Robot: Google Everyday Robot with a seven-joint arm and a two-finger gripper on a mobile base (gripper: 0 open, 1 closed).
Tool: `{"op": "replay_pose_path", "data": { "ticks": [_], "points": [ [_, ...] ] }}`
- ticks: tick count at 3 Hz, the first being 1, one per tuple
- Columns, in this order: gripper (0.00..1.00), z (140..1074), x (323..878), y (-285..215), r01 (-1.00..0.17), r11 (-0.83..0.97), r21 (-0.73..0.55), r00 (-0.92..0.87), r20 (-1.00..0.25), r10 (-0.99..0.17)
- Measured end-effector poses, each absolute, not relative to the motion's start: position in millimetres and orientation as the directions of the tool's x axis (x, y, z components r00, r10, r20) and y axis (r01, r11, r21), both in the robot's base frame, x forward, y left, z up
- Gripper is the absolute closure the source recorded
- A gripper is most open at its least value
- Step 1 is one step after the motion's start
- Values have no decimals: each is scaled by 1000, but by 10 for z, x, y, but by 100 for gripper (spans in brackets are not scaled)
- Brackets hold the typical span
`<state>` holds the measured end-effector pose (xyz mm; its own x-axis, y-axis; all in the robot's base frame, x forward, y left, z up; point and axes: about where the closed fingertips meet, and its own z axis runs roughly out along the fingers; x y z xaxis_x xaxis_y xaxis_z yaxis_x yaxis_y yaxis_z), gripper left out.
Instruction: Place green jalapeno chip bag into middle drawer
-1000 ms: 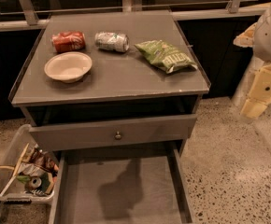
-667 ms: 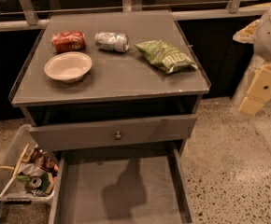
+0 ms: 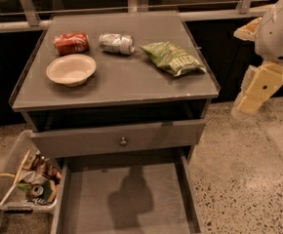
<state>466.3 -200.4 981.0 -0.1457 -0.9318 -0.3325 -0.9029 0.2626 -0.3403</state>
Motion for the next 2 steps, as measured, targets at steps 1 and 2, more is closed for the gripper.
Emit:
{"op": "replay_pose_path", "data": {
  "ticks": [1,2],
  "points": [
    [0,9753,4837,-1848,-908,242,-341,-104,-376,-921],
    [0,9616,5186,-1576,-915,219,-338,-52,-441,-896]
  ]
}}
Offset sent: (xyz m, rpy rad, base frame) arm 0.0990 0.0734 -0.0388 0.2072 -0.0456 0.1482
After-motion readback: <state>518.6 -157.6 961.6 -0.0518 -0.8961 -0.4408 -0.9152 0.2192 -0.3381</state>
